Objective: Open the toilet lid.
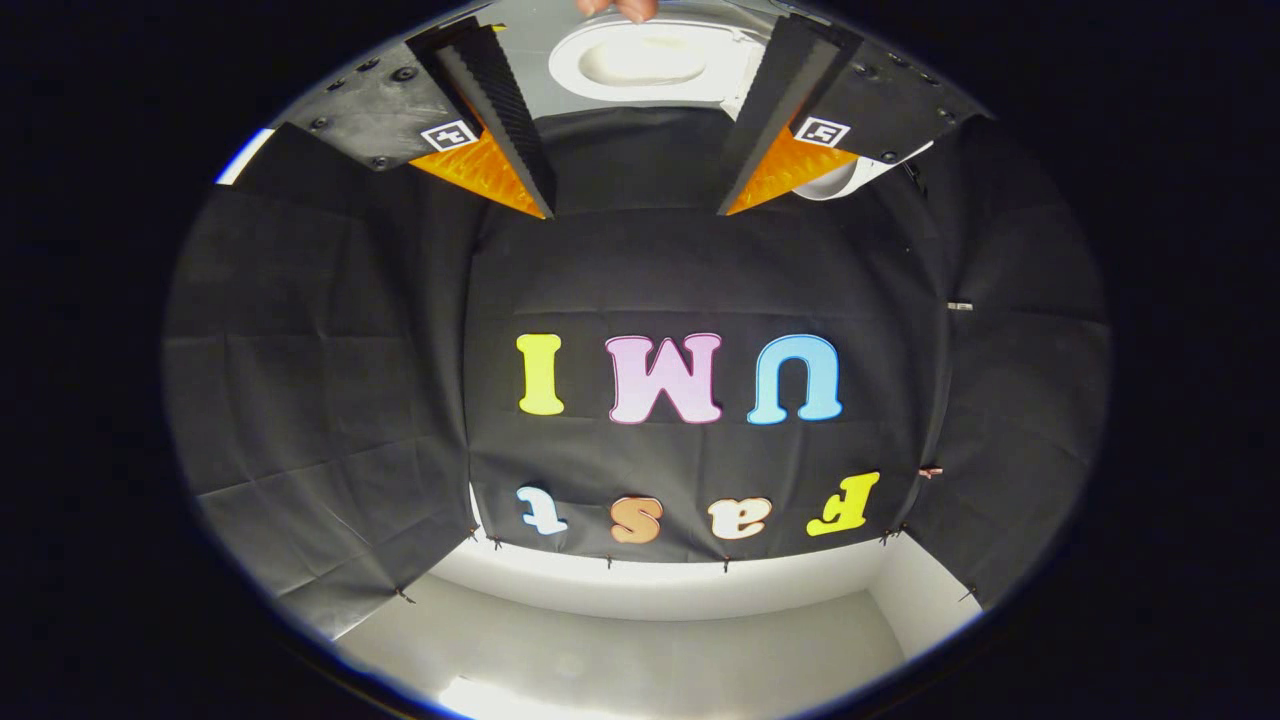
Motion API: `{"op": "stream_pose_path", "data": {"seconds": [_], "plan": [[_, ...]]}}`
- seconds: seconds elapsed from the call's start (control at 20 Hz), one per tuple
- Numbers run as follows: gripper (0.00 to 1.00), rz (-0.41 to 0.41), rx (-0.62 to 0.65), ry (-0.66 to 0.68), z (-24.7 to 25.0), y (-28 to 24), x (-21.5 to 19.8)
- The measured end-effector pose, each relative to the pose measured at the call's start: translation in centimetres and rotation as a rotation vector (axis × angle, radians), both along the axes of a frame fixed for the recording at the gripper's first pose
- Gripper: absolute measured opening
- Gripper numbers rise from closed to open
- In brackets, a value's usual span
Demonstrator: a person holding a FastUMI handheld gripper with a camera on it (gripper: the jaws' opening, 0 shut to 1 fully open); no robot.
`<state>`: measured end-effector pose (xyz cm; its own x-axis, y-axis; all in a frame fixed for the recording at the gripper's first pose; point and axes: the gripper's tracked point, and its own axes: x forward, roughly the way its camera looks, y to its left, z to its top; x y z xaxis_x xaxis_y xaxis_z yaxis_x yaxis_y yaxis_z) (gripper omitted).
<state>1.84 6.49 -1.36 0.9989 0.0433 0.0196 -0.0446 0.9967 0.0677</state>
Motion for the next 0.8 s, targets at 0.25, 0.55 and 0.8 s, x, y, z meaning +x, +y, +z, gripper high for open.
{"op": "stream_pose_path", "data": {"seconds": [0.25,0.55,0.8], "plan": [[0.99,0.005,-0.009,0.0,-0.14,0.37,-0.11],[0.99,0.0,-0.006,0.006,-0.43,0.3,-0.01],[0.99,-0.004,0.001,0.003,-0.33,0.07,0.15]]}}
